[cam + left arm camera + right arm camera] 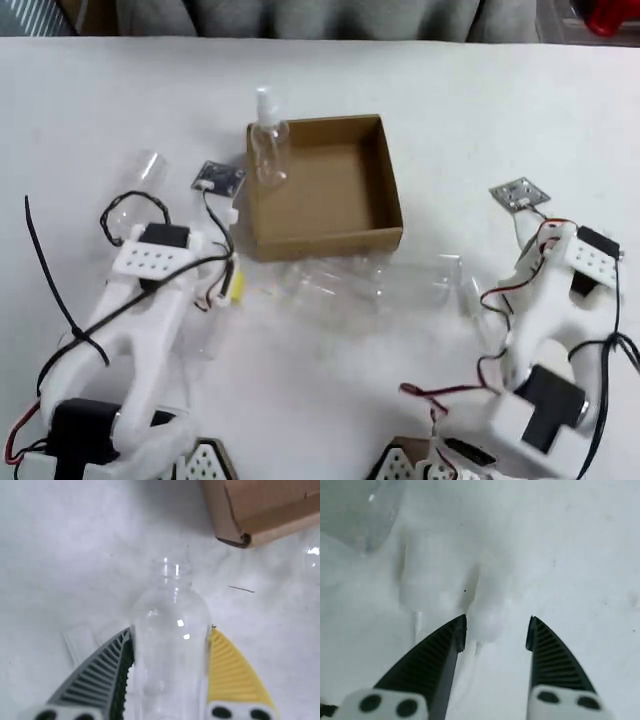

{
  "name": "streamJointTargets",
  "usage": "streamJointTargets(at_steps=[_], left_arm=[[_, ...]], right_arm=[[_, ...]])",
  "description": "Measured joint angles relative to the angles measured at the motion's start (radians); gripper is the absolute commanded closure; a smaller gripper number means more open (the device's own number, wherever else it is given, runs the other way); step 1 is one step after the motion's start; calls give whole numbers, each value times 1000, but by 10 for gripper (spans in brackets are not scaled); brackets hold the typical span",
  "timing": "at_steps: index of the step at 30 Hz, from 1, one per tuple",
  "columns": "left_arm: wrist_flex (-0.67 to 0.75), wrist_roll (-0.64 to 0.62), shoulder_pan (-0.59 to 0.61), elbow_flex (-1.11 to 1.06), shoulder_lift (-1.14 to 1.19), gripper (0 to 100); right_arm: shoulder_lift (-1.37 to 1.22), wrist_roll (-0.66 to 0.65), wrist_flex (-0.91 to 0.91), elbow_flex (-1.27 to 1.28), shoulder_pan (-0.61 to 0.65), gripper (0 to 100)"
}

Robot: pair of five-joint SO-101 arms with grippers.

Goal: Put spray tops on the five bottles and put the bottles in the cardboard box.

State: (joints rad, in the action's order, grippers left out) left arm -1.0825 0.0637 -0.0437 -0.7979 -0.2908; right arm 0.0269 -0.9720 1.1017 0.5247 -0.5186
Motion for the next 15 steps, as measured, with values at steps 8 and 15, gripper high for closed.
streamJointTargets(at_steps=[8, 15], left_arm=[[0, 0, 0, 0, 0, 948], [0, 0, 0, 0, 0, 948]], right_arm=[[-153, 0, -126, -15, -6, 964], [-158, 0, -84, -69, -11, 981]])
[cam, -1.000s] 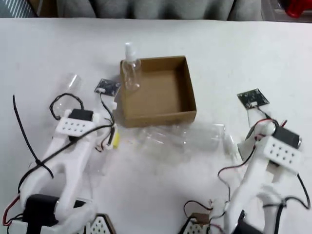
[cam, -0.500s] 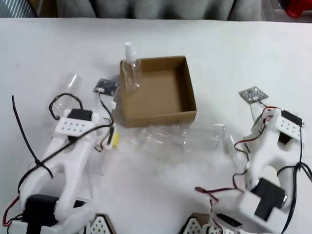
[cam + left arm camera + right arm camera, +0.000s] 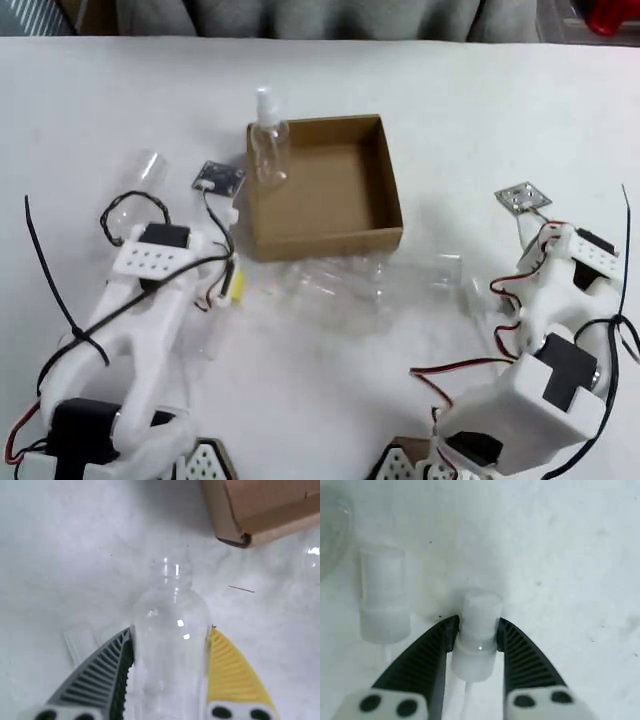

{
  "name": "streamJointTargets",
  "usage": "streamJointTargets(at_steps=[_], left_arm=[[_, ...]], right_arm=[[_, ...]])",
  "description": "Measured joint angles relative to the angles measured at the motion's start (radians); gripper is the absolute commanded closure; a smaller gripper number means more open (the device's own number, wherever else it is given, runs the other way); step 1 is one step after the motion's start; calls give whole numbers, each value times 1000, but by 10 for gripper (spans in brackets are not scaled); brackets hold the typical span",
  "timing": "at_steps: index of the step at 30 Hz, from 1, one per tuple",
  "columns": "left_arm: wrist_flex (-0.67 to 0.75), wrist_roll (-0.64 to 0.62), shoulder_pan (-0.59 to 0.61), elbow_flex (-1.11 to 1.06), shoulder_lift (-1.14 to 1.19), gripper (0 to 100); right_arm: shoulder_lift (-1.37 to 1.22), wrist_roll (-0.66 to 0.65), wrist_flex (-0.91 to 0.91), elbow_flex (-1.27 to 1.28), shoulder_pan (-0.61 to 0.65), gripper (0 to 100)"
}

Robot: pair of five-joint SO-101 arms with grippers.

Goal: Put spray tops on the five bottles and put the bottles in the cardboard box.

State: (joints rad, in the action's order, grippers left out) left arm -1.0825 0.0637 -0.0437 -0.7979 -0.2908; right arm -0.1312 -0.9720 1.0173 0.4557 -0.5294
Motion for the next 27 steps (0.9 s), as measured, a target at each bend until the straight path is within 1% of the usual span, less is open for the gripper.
streamJointTargets(at_steps=[3, 6, 9, 14, 18, 22, 24, 27], left_arm=[[0, 0, 0, 0, 0, 949], [0, 0, 0, 0, 0, 985], [0, 0, 0, 0, -6, 980], [-15, 0, 0, 0, -126, 980], [-71, 0, 0, 0, -298, 980], [-80, 0, 0, -44, -476, 980], [-64, 0, 0, -83, -559, 980], [-5, 2, 0, -144, -680, 980]], right_arm=[[25, 0, 107, -68, -14, 982], [81, 2, 249, -132, -15, 982], [163, 41, 370, -160, -12, 982], [333, 86, 493, -146, -14, 982], [488, 95, 528, -44, -12, 982], [643, 97, 528, 61, 11, 982], [721, 95, 528, 89, 46, 981], [844, 97, 520, 94, 89, 982]])
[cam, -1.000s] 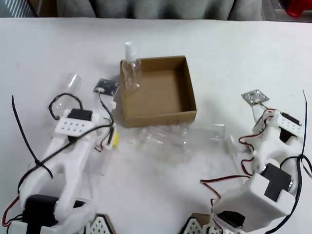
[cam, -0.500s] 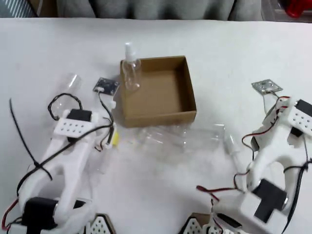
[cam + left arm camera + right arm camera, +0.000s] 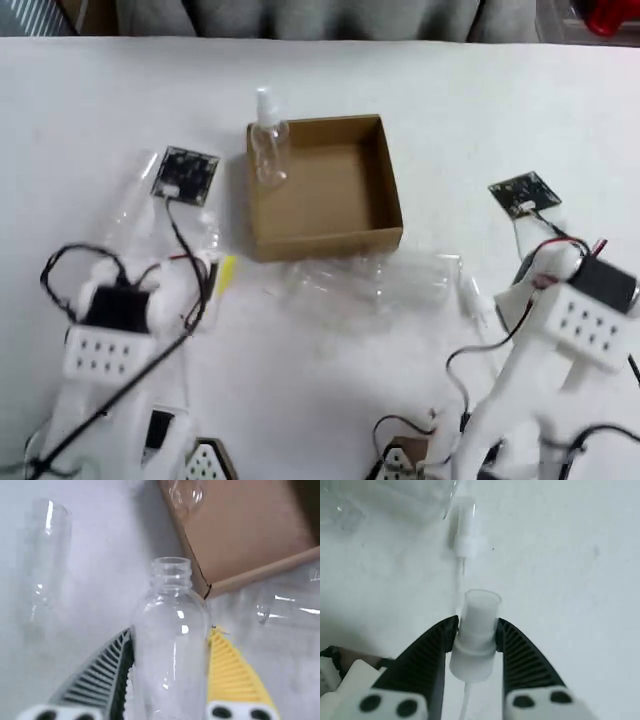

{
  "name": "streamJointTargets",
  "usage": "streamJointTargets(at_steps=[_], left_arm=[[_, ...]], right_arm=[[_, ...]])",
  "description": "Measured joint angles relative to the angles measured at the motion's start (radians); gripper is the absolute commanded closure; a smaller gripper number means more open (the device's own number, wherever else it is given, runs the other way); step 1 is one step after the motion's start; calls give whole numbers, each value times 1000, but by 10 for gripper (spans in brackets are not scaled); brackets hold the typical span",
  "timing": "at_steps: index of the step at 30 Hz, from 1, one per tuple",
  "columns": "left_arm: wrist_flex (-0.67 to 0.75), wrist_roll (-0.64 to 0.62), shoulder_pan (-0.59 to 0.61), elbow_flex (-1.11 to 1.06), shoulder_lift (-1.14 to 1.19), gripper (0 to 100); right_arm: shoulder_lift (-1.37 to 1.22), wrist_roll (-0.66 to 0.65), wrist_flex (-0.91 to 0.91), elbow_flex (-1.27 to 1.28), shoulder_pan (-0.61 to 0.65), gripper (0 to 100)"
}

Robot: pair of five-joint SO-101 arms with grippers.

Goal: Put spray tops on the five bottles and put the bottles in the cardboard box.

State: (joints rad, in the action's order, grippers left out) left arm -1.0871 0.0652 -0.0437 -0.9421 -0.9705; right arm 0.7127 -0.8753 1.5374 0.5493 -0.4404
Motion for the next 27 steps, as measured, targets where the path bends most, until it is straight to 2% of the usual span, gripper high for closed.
streamJointTargets(at_steps=[7, 12, 15, 18, 22, 24, 27], left_arm=[[87, 0, 0, -46, -282, 980], [167, 2, 0, -46, -417, 980], [233, 2, 0, -46, -468, 980], [305, 2, -2, -51, -496, 980], [347, 2, -81, -54, -505, 980], [353, 2, -149, -64, -508, 980], [387, 2, -252, -121, -509, 980]], right_arm=[[269, -2, -249, 8, 181, 982], [365, 28, -425, 8, 285, 982], [385, 173, -456, 8, 358, 982], [397, 396, -502, 8, 402, 983], [427, 660, -618, 8, 457, 983], [437, 733, -701, 8, 486, 983], [445, 767, -853, 8, 548, 983]])
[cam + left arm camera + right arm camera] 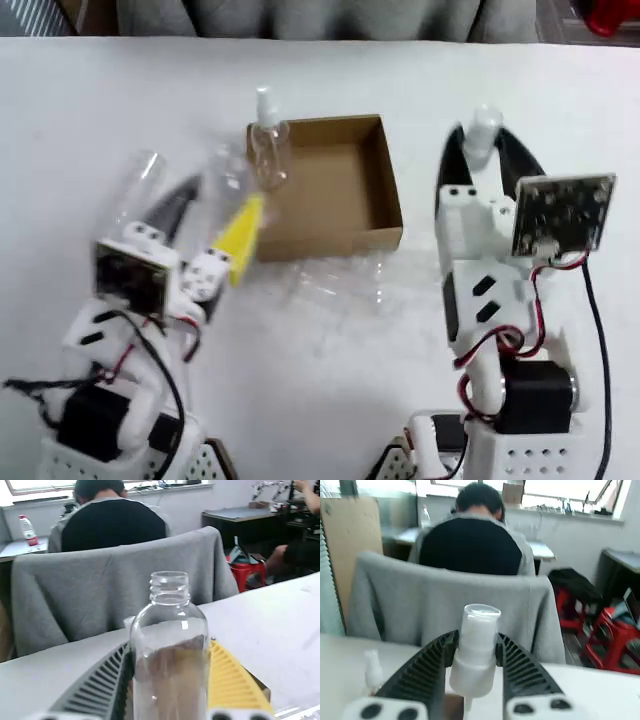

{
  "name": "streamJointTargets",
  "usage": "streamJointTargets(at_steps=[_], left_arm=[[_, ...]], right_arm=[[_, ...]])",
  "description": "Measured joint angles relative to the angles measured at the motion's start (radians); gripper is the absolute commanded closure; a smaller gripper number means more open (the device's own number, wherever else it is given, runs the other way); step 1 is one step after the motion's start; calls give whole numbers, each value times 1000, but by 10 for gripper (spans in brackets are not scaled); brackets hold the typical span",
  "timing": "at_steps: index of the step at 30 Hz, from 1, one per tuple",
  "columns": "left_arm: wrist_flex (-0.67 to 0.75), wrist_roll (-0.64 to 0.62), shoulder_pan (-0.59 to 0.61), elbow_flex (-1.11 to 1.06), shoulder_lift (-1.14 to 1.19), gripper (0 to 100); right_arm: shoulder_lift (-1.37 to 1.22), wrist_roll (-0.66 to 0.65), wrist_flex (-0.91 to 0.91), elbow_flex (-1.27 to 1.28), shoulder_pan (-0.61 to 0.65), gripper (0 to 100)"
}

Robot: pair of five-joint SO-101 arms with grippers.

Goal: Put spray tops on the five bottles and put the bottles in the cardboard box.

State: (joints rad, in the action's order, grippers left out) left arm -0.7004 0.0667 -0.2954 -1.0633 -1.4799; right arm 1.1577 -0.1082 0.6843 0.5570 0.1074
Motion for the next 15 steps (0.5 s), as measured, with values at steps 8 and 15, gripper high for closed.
streamJointTargets(at_steps=[8, 15], left_arm=[[250, 0, -92, -339, -158, 980], [284, 0, -95, -525, -325, 980]], right_arm=[[2, 11, -371, 0, 115, 983], [-5, 11, -460, -3, 288, 983]])
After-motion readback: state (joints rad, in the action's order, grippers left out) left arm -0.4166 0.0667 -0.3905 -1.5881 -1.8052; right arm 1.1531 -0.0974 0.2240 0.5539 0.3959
